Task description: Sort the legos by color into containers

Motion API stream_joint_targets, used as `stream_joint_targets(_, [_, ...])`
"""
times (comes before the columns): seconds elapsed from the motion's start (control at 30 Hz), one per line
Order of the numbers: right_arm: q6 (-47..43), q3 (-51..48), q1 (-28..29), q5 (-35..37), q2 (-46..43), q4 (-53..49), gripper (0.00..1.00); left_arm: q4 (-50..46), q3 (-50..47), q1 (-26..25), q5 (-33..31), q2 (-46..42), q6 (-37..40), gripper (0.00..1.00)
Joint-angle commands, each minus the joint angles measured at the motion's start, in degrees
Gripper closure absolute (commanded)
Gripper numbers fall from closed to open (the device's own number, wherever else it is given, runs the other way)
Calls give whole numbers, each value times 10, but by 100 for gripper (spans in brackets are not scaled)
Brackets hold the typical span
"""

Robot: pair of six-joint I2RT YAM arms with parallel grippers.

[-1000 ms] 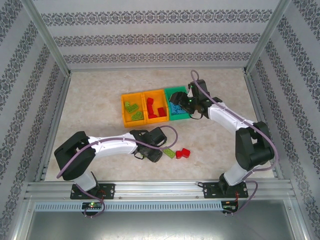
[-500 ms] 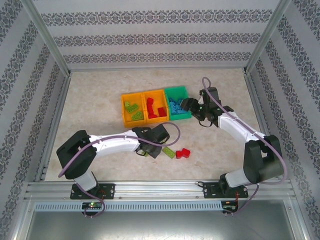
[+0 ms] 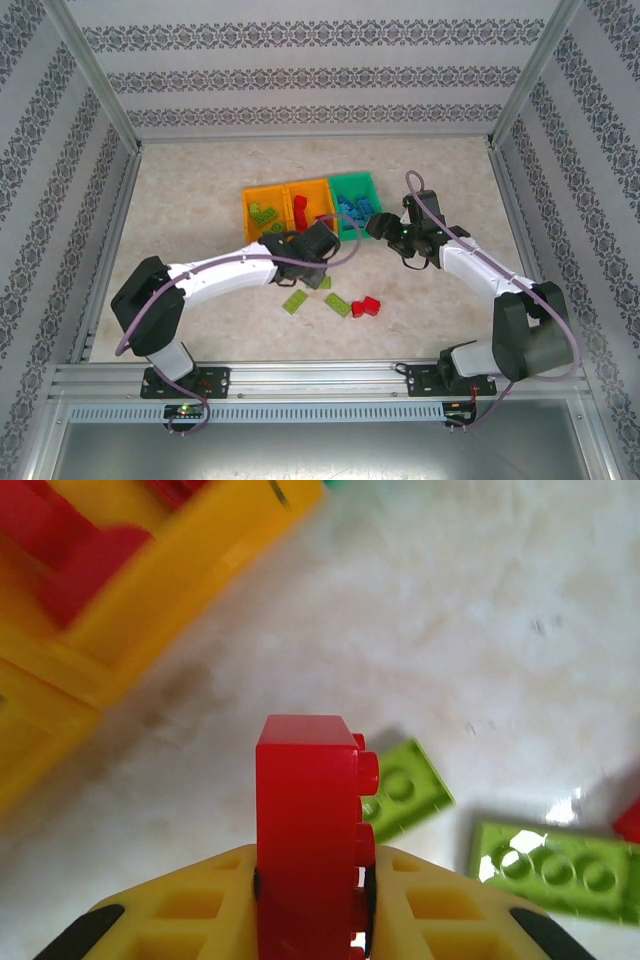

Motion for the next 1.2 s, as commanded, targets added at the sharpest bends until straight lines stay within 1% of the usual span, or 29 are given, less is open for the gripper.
stream_joint_targets(0.0, [-19, -25, 12, 27, -27, -27, 29, 25, 46, 48, 29, 6, 15, 72])
stream_joint_targets(0.13, [-23, -45, 30, 38, -56, -50, 29, 37, 111, 115, 96, 50, -9, 72])
stream_joint_targets(0.2, [-31, -53, 41, 46, -72, -69, 30, 29, 152, 134, 122, 79, -8, 72])
stream_joint_targets(0.37, [-60, -66, 82, 63, -110, -141, 31, -17, 257, 158, 142, 164, -9, 72])
stream_joint_targets(0.4, [-64, -69, 98, 65, -117, -151, 31, -27, 276, 164, 145, 180, -16, 73])
stream_joint_targets(0.47, [-65, -73, 129, 81, -133, -177, 32, -39, 301, 177, 150, 205, -31, 73])
stream_joint_targets(0.6, [-47, -90, 186, 121, -167, -219, 35, -32, 324, 200, 170, 233, -65, 74])
stream_joint_targets(0.67, [-35, -105, 197, 128, -178, -227, 37, -31, 334, 205, 180, 242, -71, 72])
stream_joint_targets(0.7, [-33, -113, 202, 130, -182, -227, 38, -33, 341, 206, 177, 246, -75, 70])
stream_joint_targets(0.83, [-31, -127, 210, 124, -181, -241, 41, -41, 359, 209, 190, 260, -75, 67])
stream_joint_targets(0.93, [-28, -128, 213, 123, -181, -251, 41, -46, 364, 208, 198, 264, -75, 61])
stream_joint_targets(1.1, [-27, -131, 216, 112, -191, -241, 41, -45, 354, 209, 202, 257, -80, 38])
stream_joint_targets(1.17, [-38, -130, 217, 103, -190, -244, 41, -43, 347, 209, 204, 251, -81, 32])
